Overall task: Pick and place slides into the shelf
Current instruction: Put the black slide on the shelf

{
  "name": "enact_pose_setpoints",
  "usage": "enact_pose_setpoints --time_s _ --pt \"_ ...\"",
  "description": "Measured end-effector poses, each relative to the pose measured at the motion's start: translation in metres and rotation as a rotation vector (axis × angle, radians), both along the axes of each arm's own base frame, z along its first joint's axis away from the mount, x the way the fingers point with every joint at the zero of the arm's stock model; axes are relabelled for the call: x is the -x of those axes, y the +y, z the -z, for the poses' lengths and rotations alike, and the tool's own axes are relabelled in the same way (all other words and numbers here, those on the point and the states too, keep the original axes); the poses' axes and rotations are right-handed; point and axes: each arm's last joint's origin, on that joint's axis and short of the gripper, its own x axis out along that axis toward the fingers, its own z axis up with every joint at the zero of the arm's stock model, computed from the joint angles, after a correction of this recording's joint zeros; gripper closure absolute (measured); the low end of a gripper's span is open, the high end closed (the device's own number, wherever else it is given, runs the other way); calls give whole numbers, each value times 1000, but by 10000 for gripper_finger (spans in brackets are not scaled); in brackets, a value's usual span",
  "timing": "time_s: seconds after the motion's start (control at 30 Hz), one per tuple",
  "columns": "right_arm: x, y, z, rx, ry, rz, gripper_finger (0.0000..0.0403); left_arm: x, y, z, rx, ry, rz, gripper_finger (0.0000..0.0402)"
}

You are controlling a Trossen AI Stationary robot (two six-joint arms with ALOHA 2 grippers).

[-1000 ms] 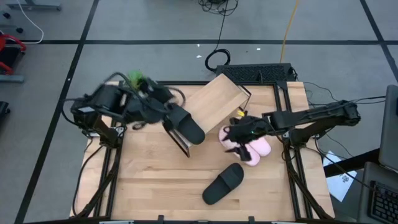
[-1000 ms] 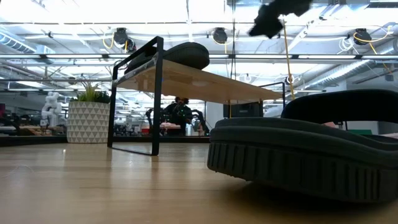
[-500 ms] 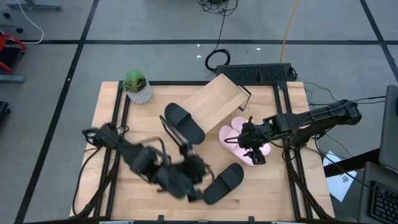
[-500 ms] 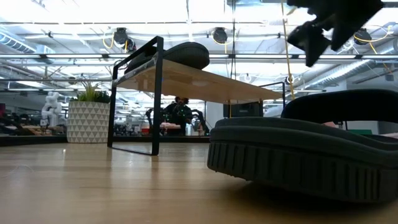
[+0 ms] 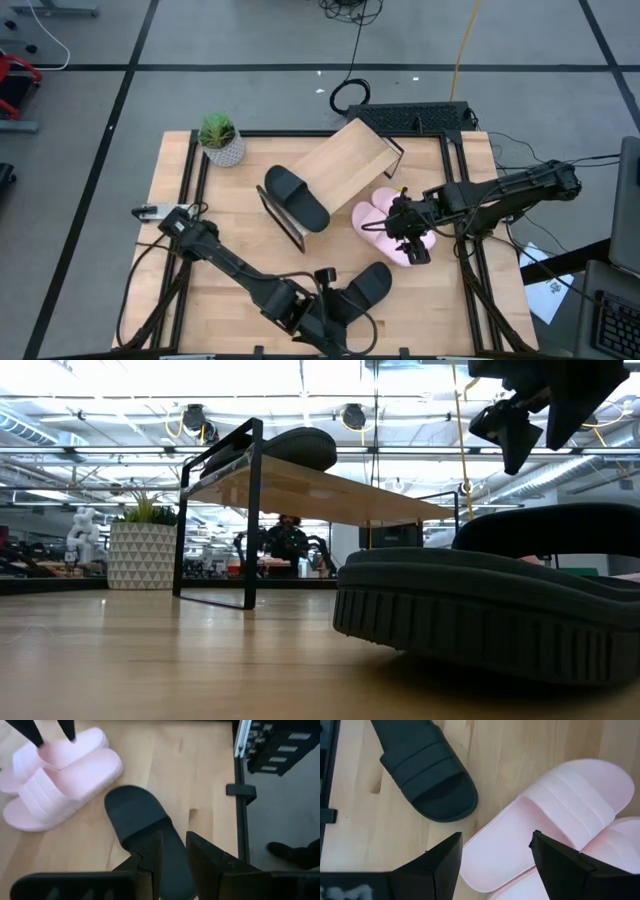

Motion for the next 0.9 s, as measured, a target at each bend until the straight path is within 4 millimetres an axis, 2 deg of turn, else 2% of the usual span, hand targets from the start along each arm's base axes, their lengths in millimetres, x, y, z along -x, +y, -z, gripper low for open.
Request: enact_pose_setpoints --time_s 0.1,0.27,0.47,0.9 --pt "2 0 1 4 20 0 174 -3 -2 7 2 9 -16 314" --pt "4 -1 1 8 41 0 174 -4 0 7 -40 -2 -13 314" --pt "4 -1 2 10 42 -2 174 -8 4 10 -187 1 58 314" --pt "4 -1 2 13 41 -1 174 -32 5 76 -349 185 273 314"
